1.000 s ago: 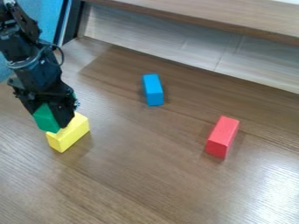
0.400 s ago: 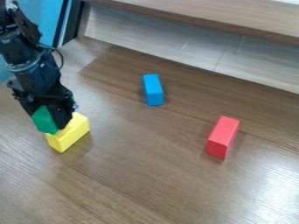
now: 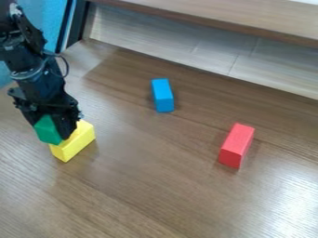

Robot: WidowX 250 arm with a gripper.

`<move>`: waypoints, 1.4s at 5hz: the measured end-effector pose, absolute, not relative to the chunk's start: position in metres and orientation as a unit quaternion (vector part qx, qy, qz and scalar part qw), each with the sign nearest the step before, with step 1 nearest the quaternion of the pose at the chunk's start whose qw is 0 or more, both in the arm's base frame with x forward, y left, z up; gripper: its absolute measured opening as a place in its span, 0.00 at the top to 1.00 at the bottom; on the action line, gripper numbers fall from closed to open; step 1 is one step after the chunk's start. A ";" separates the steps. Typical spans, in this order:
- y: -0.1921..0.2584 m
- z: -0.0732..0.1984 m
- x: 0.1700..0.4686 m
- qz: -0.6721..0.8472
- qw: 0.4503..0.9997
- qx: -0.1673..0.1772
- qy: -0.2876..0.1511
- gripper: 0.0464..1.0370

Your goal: Put the green arch to the yellow arch

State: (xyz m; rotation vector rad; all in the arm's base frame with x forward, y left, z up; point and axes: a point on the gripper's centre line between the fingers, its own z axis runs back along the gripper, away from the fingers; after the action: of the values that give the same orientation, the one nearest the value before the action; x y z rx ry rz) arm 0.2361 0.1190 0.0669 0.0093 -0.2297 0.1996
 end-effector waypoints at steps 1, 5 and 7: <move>0.115 0.066 0.238 0.096 0.989 0.004 -0.114 0.44; 0.115 0.061 0.239 0.094 0.989 0.009 -0.109 0.44; 0.112 0.058 0.239 0.087 0.991 0.005 -0.105 0.10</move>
State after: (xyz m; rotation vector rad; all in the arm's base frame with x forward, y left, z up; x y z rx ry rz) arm 0.2392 0.1124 0.0581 0.0102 -0.2097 0.1740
